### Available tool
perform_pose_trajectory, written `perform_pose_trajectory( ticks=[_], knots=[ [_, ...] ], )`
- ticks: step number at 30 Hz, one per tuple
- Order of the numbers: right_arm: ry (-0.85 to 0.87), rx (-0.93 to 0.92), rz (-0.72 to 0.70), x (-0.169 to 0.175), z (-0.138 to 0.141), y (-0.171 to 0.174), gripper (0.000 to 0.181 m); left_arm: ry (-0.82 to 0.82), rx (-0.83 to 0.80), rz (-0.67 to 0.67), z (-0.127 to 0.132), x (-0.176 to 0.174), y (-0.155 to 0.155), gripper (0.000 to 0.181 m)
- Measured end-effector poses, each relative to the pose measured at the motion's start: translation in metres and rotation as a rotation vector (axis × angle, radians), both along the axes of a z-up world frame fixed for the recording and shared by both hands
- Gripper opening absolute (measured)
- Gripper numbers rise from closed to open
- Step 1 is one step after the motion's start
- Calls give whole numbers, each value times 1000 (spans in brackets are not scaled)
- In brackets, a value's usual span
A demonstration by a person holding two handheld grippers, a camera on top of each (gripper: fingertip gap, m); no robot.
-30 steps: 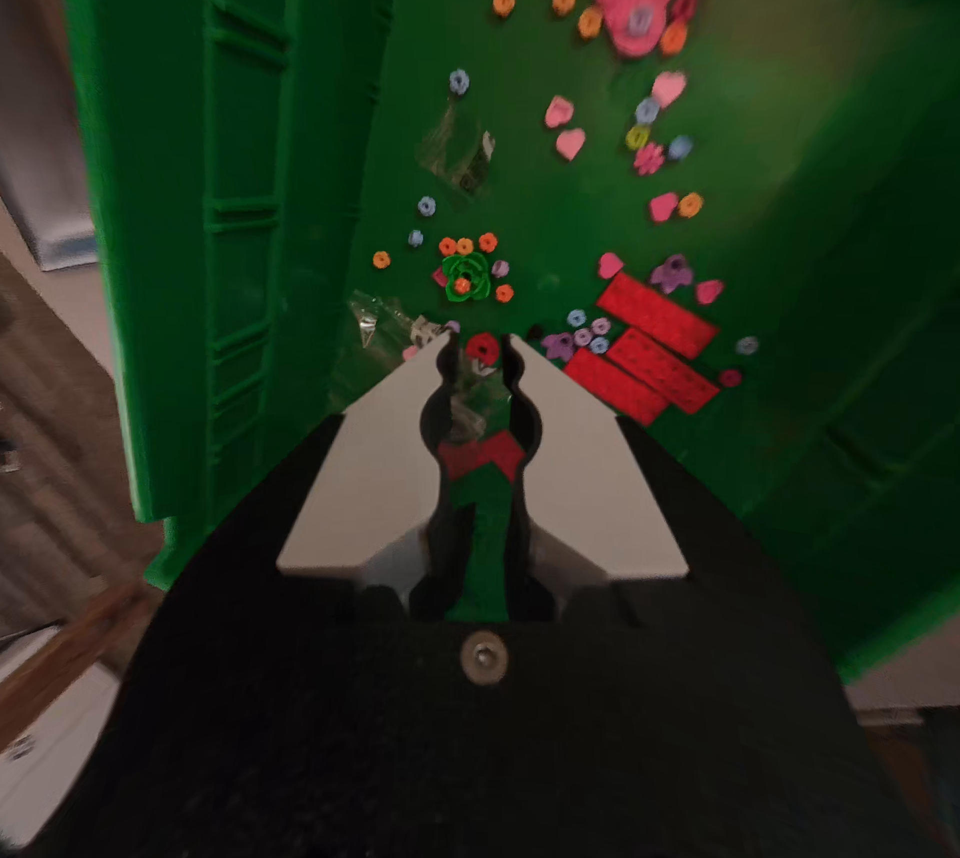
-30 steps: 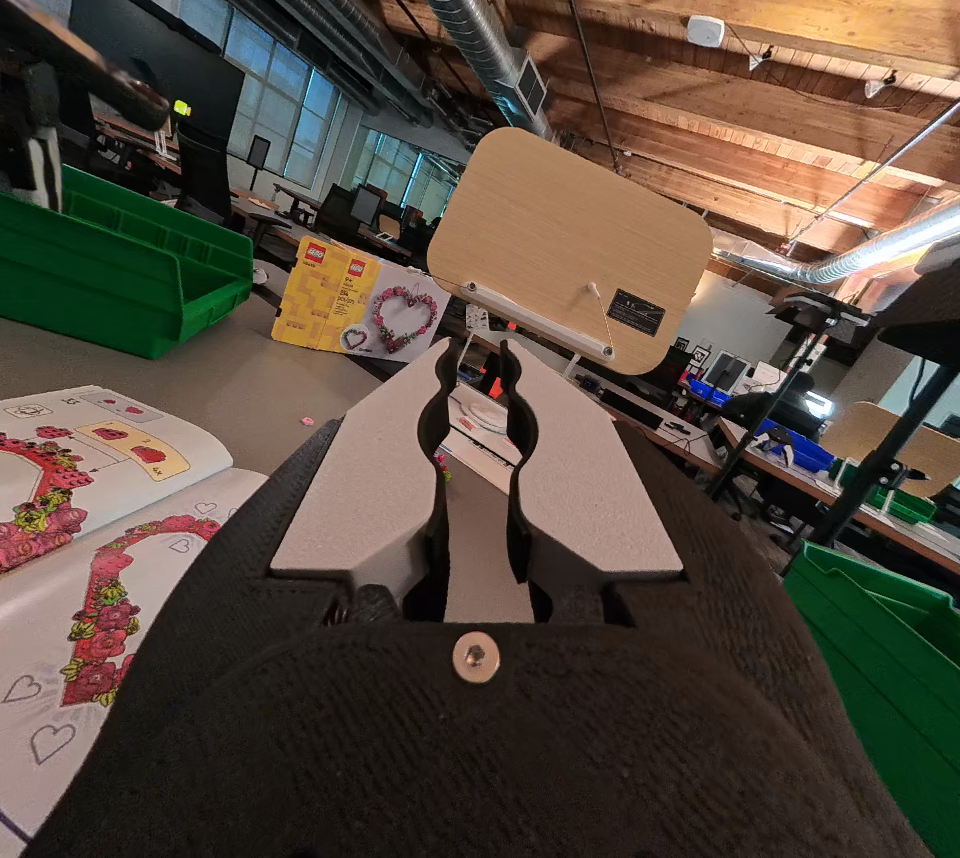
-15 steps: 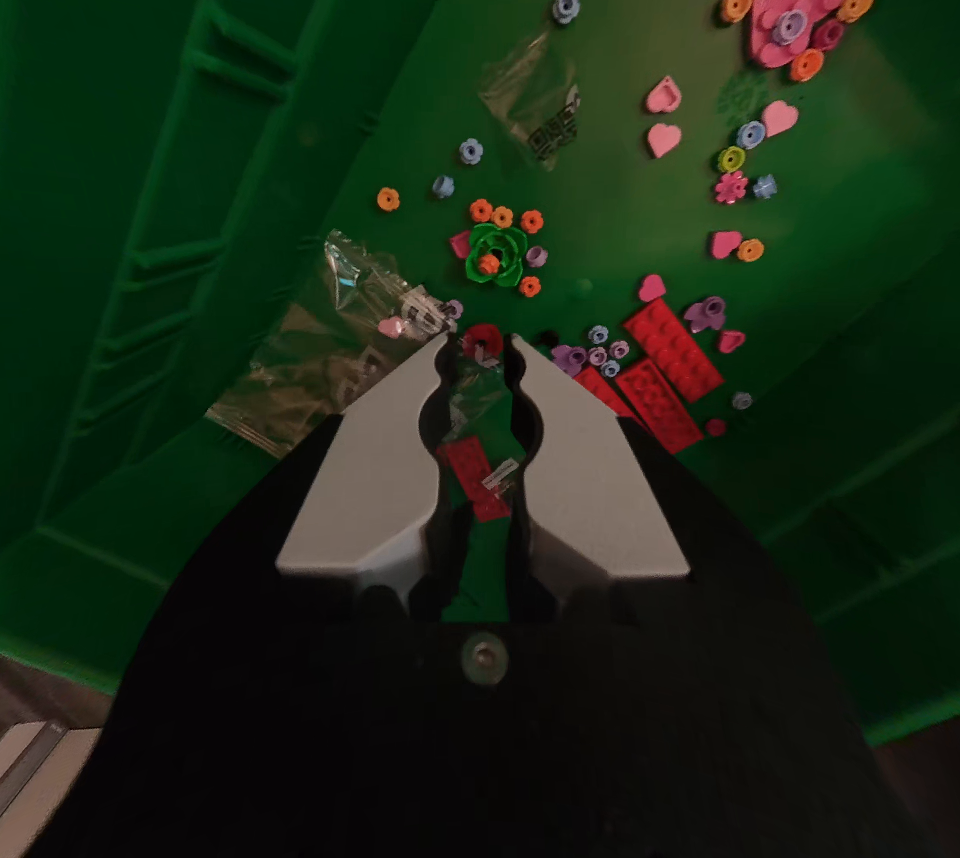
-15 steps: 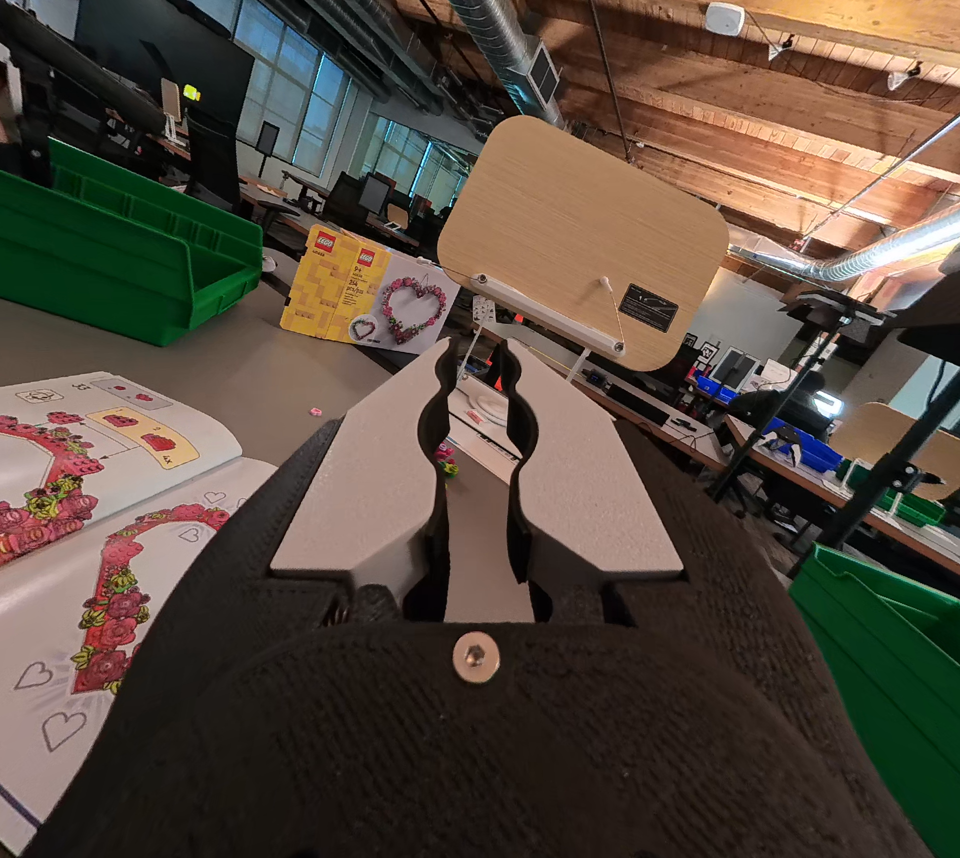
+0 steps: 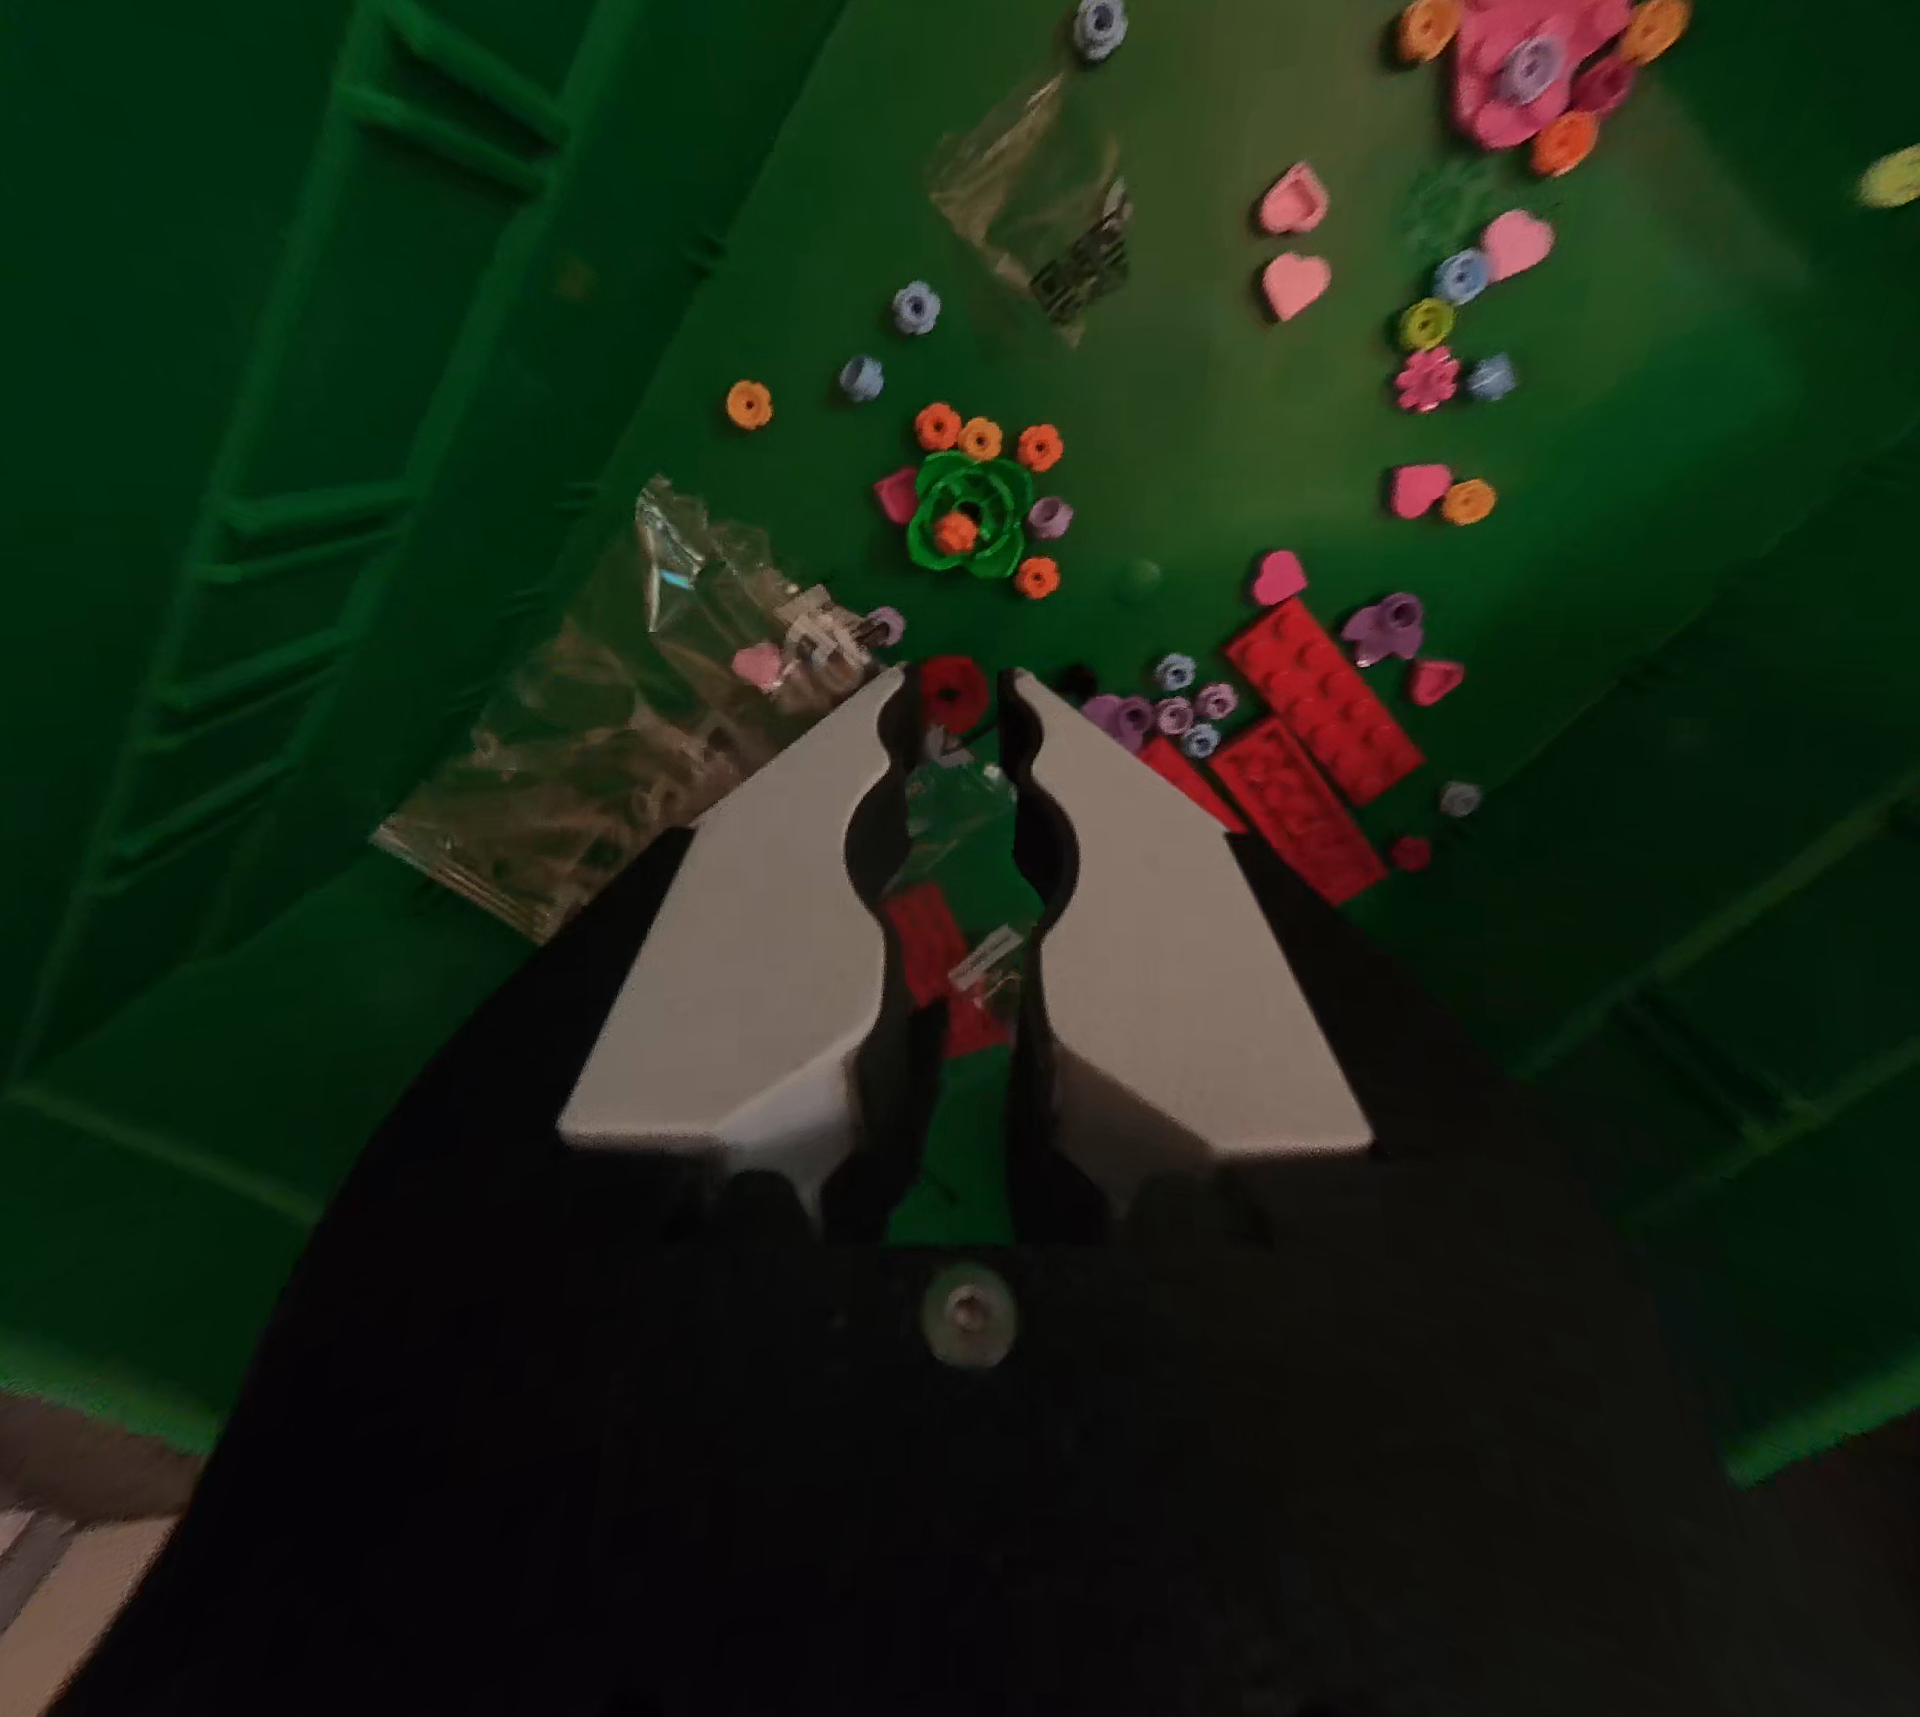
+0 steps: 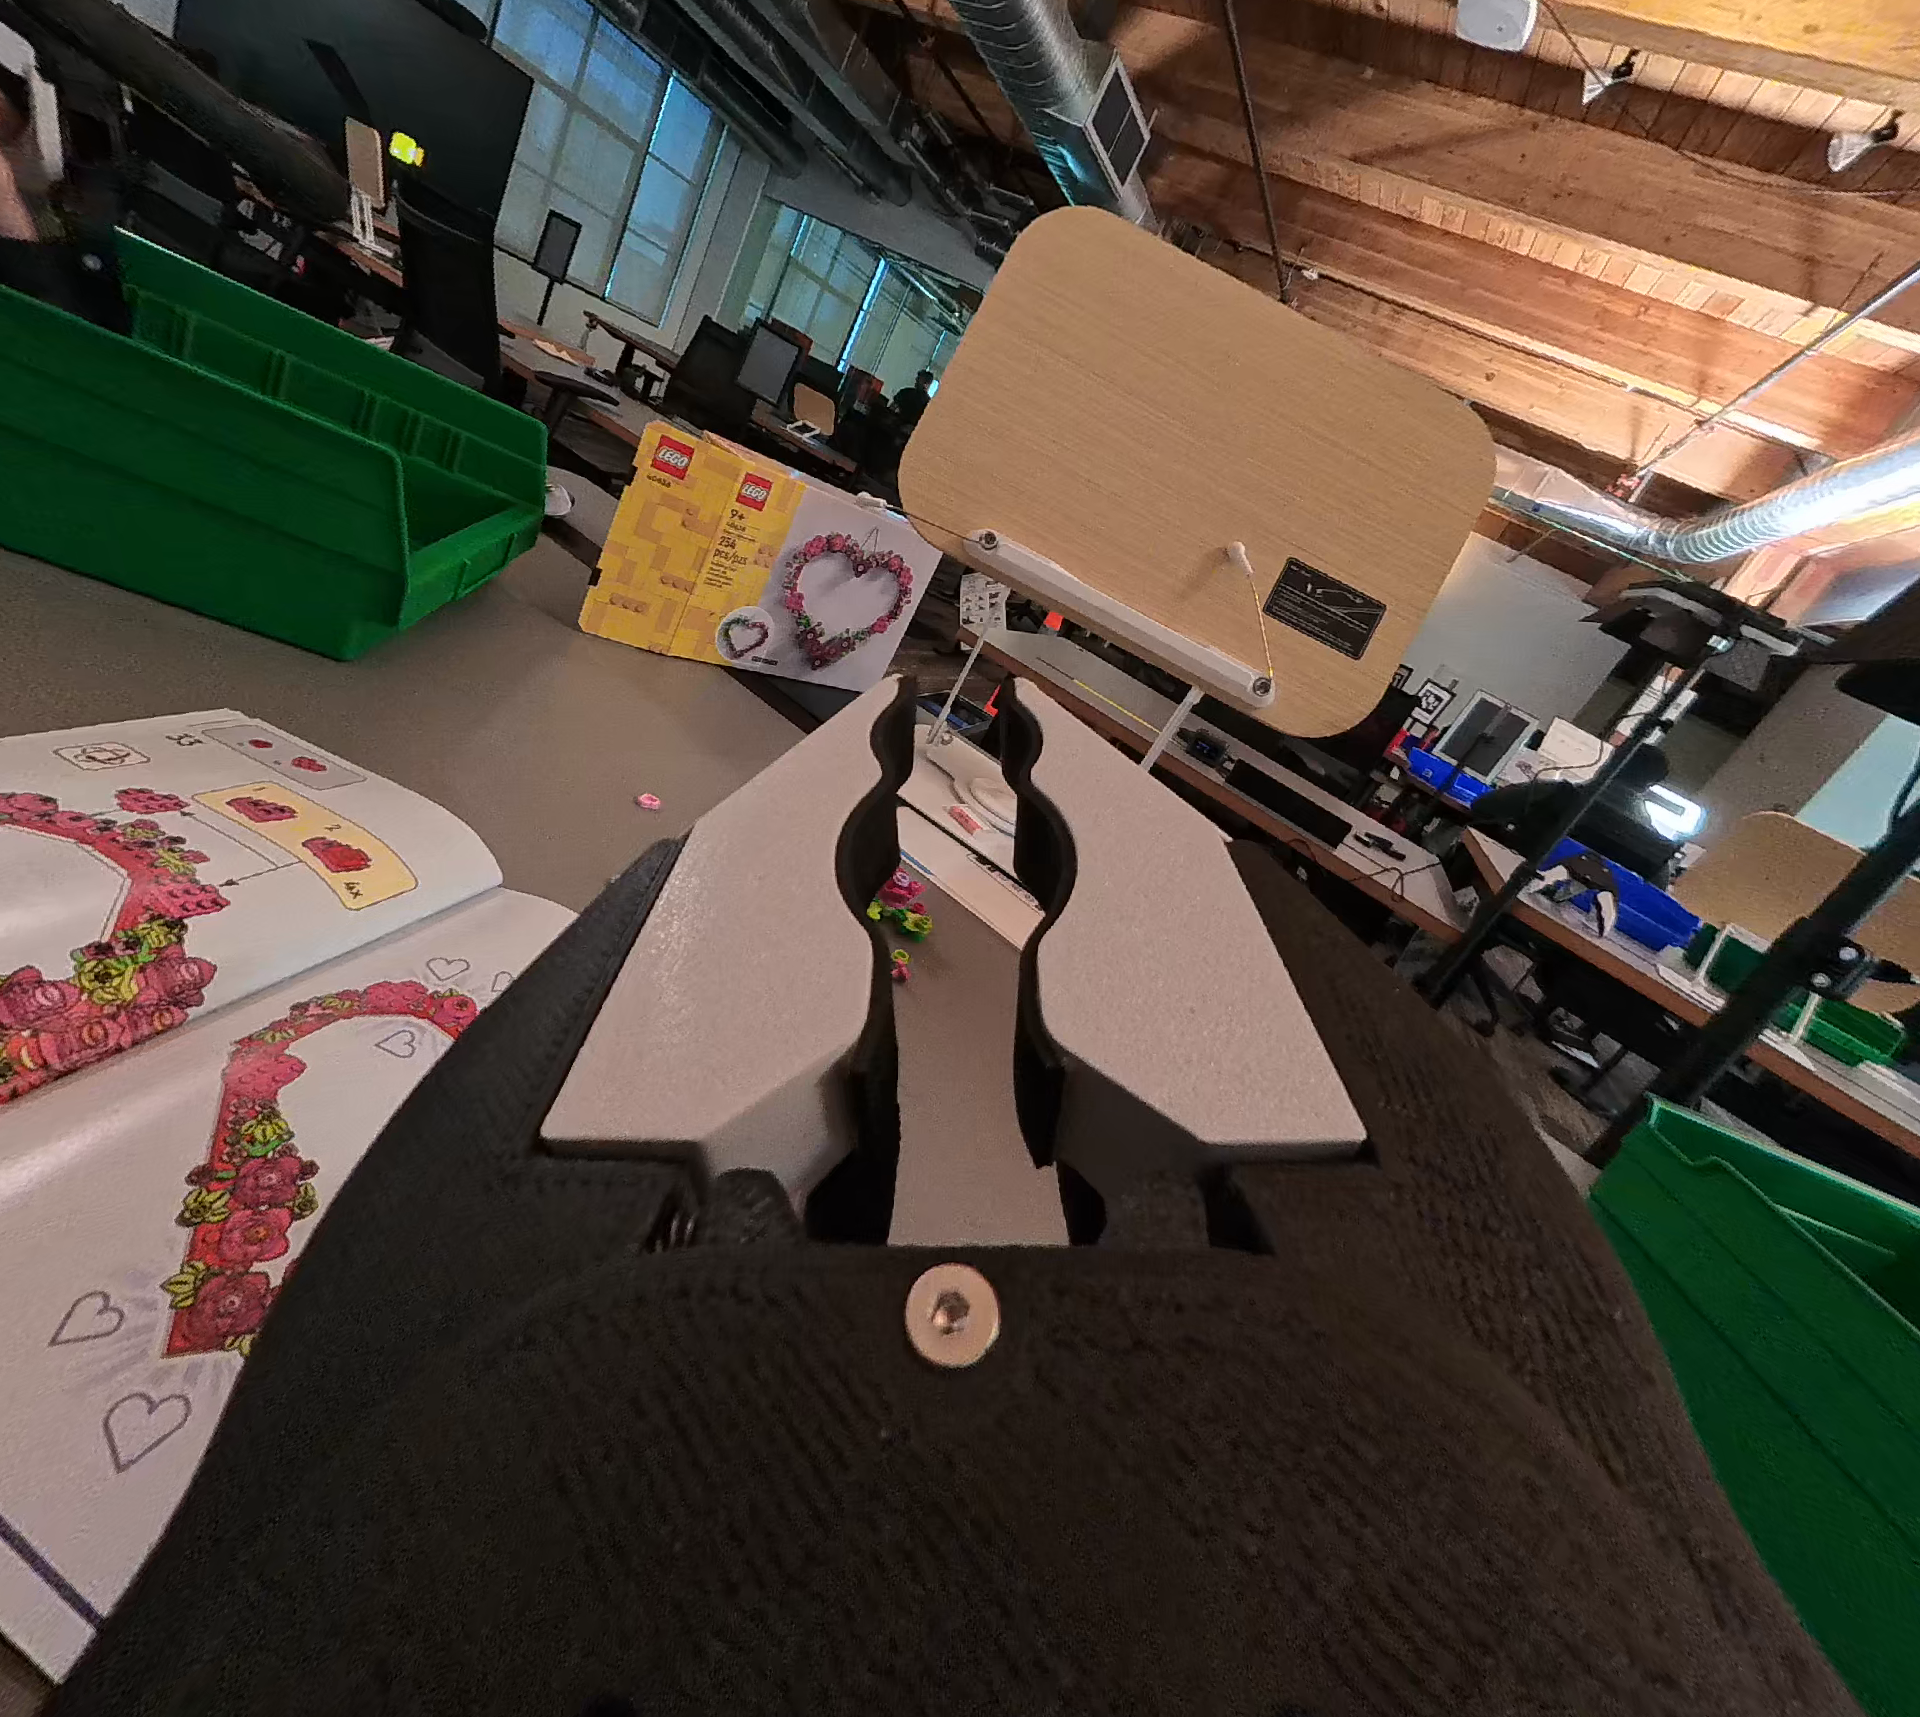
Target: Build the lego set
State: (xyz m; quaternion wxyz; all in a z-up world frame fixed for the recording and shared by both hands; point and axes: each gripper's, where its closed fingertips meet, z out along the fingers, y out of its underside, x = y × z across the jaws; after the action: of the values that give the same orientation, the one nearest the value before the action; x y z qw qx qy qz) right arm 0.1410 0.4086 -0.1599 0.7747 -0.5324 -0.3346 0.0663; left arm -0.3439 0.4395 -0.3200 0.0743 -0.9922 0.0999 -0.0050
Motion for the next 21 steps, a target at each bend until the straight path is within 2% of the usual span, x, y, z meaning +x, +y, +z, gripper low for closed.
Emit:
perform_pose_trajectory(
  ticks=[3, 7, 11, 21],
  knots=[
    [-7, 3, 1, -1, 0, -1, 14, 27, -18, 5, -1, -5, -3, 14],
    [-9, 4, 2, -1, 0, -1, 14, -16, -25, 39, -4, -4, -3, 19],
    [-9, 3, 3, -2, 0, -1, 14, -49, 32, 38, -1, -1, 5, 17],
    [-20, 2, 6, -4, -2, -1, 14, -64, 8, 30, -5, 2, -1, 13]
  ],
)
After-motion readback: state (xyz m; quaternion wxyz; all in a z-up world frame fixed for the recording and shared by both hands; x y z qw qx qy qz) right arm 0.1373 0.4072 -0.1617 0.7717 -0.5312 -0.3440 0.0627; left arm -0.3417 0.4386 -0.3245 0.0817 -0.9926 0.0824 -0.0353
